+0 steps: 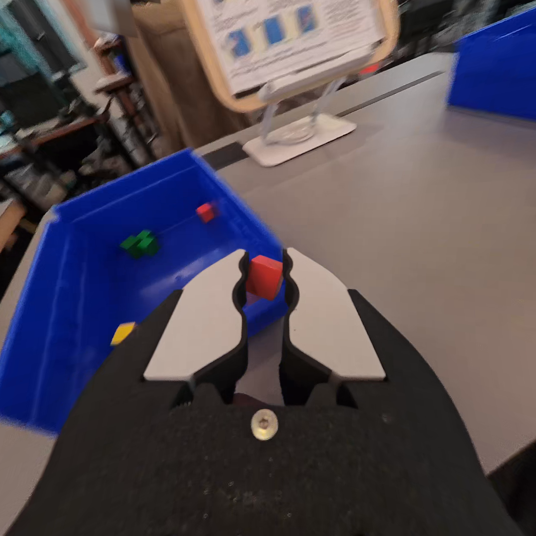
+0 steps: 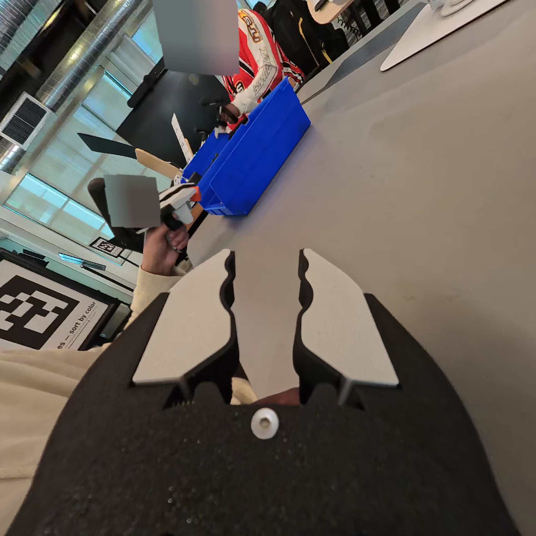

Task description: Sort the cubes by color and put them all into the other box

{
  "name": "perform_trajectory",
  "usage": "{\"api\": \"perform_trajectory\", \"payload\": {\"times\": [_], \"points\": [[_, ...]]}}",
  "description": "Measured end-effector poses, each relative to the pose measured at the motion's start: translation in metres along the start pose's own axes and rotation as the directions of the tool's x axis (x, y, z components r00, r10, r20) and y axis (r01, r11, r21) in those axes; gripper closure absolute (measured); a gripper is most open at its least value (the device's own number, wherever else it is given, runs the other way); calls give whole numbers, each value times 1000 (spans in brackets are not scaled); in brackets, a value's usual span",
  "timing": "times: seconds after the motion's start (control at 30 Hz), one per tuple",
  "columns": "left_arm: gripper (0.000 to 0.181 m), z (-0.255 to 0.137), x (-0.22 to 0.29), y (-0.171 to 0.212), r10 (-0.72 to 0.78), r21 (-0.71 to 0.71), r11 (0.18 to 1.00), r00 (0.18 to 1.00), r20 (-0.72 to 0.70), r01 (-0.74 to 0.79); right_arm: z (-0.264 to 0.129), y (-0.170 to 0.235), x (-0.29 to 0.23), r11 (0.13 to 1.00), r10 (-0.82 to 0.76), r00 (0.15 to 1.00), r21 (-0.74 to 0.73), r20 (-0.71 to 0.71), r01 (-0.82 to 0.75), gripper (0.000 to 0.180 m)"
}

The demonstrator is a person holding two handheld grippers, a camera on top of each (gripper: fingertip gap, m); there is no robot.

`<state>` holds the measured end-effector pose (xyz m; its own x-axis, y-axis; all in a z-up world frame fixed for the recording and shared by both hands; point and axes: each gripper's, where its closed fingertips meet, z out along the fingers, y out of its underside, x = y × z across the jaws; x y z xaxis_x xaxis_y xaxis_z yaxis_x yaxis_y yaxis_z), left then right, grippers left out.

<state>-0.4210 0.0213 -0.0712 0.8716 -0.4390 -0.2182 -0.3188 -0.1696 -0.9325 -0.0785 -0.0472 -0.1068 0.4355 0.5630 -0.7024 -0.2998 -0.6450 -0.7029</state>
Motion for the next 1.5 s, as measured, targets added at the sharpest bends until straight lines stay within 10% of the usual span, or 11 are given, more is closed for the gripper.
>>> {"api": "perform_trajectory", "payload": {"times": [0.13, 0.3, 0.87, 1.13, 1.3, 1.5], "points": [[159, -4, 82, -52, 195, 246, 962, 923, -332, -115, 29, -5, -37, 990, 131, 966, -87, 223, -114, 135], [159, -3, 185, -98, 451, 427, 875, 706, -546, -229, 65, -9, -104, 911, 405, 725, -317, 557, -265, 133], [161, 21, 260, -101, 528, 484, 842, 556, -642, -241, 83, 1, -109, 859, 511, 575, -407, 639, -312, 135], [156, 23, 257, -95, 537, 495, 830, 612, -581, -259, 87, 5, -101, 888, 451, 657, -374, 604, -266, 149], [124, 5, 245, -91, 476, 427, 869, 656, -586, -250, 81, -3, -87, 894, 444, 682, -336, 581, -296, 149], [124, 20, 148, -57, 19, 117, 993, 954, -299, 16, 54, 0, -43, 988, 40, 958, -153, 283, 4, 148]]}}
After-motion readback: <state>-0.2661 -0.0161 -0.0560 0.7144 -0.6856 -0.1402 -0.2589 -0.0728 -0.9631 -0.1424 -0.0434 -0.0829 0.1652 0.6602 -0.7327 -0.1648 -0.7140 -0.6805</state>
